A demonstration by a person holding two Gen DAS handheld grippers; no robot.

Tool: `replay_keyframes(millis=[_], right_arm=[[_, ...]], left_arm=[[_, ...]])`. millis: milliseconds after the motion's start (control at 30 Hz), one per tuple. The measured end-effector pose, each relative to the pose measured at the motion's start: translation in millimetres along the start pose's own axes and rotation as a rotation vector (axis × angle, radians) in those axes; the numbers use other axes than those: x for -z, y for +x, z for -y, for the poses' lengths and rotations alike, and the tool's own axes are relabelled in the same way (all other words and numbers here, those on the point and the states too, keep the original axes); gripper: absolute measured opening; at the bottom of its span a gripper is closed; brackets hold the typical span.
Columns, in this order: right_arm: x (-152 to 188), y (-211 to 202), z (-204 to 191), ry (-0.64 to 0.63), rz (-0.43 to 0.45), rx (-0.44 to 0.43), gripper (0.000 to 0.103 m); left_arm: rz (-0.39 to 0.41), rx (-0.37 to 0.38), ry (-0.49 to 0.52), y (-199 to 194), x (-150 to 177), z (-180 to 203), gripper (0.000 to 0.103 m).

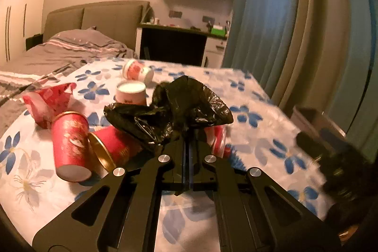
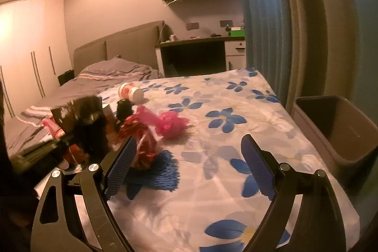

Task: Collect trash
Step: 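Move back to the bed and grasp the black plastic bag with the left tool, then grasp the red-and-white crumpled wrapper with the right tool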

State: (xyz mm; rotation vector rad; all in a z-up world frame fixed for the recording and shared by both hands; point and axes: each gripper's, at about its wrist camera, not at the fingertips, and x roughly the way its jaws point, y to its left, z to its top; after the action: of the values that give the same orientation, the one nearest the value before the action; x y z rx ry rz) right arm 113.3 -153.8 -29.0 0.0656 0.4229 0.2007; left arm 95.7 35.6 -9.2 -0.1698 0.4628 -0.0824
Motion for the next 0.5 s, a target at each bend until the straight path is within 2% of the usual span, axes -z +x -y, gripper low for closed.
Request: replay_keyframes(millis=[167,300,500], right_arm=[[0.9,14.5,-18.5,-0.026,-0.033,-0.035,0.087],[2.1,30.1,-36.2,-0.043,-0.072,-0.068,0.087],[-2.6,53.9,-65.3,-0.079,-0.099,-0.096,0.087]], left_arm=[[0.066,-0.015,-0.051,-27.3,-12.6,-14.9,0.001],[0.115,-0.057,-0.081,-47.6,-21.1,-31.7,0.001],[0.119,-0.099,-0.112,-53.4,-23.8,-49.8,0.001]])
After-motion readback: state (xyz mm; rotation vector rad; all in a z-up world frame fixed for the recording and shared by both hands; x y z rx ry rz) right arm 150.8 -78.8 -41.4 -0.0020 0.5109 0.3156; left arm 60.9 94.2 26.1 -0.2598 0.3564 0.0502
